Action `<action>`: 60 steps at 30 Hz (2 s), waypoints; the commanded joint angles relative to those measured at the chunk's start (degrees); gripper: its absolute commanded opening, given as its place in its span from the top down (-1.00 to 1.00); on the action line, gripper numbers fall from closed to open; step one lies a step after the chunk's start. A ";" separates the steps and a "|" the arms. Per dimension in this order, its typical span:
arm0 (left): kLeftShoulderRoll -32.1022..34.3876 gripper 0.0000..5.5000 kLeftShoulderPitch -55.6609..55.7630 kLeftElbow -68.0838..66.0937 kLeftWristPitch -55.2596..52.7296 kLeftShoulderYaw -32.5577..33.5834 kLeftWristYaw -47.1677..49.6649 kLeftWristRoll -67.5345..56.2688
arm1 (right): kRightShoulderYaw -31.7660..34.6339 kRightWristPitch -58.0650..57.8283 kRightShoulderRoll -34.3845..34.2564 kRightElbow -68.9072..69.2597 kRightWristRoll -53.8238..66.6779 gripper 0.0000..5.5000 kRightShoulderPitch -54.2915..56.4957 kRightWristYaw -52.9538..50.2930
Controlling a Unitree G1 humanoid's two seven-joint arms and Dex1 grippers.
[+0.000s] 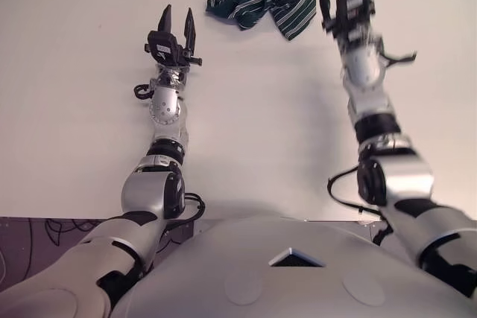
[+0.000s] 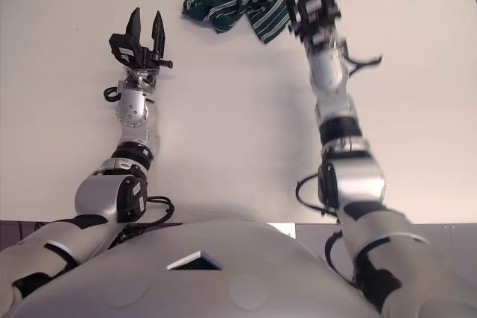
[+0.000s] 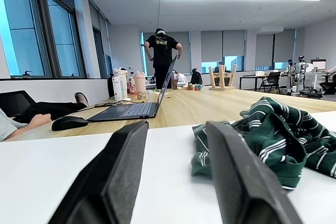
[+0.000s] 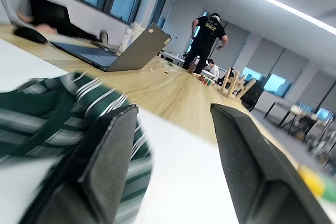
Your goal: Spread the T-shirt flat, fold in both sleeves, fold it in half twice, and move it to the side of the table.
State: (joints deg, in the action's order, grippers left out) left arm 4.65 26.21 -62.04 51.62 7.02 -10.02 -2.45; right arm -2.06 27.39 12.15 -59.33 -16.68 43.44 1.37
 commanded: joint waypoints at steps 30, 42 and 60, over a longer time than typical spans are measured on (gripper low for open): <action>-0.74 0.29 3.34 -5.68 -0.47 -0.31 2.98 2.04 | -12.98 -22.16 -1.19 -18.50 -6.69 0.08 6.36 21.11; -0.73 0.29 3.60 -5.98 -0.58 -0.37 3.12 2.15 | 0.34 -16.12 1.17 -16.94 4.78 0.08 14.49 19.06; -1.31 0.29 4.13 -6.25 -1.19 -0.66 3.38 2.42 | -16.00 -24.62 -1.21 -19.75 -12.17 0.08 8.24 16.98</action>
State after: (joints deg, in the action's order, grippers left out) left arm 4.07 29.77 -67.27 51.43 6.72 -6.76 -0.41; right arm -16.06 5.93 11.83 -77.44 -27.01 54.69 15.57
